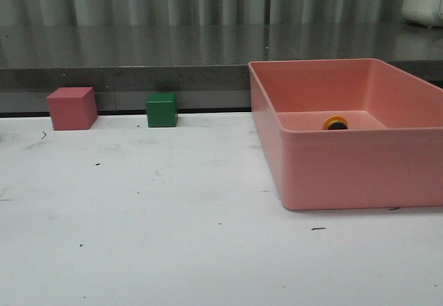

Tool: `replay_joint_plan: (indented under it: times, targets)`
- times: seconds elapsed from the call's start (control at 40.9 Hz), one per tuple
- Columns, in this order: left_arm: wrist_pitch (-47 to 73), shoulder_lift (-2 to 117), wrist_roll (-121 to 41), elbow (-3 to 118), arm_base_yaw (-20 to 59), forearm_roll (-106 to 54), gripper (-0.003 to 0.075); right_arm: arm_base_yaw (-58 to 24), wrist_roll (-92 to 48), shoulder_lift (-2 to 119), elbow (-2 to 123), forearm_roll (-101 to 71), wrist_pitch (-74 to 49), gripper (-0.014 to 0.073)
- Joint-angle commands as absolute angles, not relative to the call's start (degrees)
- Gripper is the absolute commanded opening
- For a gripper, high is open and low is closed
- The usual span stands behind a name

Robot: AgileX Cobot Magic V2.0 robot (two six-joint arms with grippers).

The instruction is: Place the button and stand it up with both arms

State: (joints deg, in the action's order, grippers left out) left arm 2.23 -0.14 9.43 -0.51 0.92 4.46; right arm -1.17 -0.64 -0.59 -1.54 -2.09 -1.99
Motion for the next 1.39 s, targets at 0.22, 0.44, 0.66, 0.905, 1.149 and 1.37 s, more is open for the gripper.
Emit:
replay_joint_plan:
  times: [0.22,0.44,0.66,0.905,1.149,1.37]
  targets:
    - [-7.6,-1.6,9.7,0.6,1.3,4.4,-0.0020,-0.8,-0.7,-1.7,0.2,-2.0,1.0,-0.0068]
    - [-1.2,-1.2,9.7,11.8,1.3,4.4,-0.0020,-0.8,-0.8,-1.4,11.0,-2.0,-8.9,-0.0068]
    - [14.0,3.4,9.7,27.8,1.3,4.4,-0.0020,-0.8,-0.8,3.6,23.2,-2.0,-16.8,-0.0068]
    - [24.6,14.7,9.7,38.2,1.3,4.4,-0.0020,-0.8,-0.8,13.8,33.3,-2.0,-24.6,-0.0068]
    - [24.5,21.7,9.7,36.9,1.3,4.4,-0.0020,-0.8,-0.8,21.5,33.4,-2.0,-25.6,-0.0068]
    - [24.5,24.3,9.7,36.2,1.3,4.4,-0.0020,-0.8,-0.8,24.1,33.4,-2.0,-25.0,-0.0068]
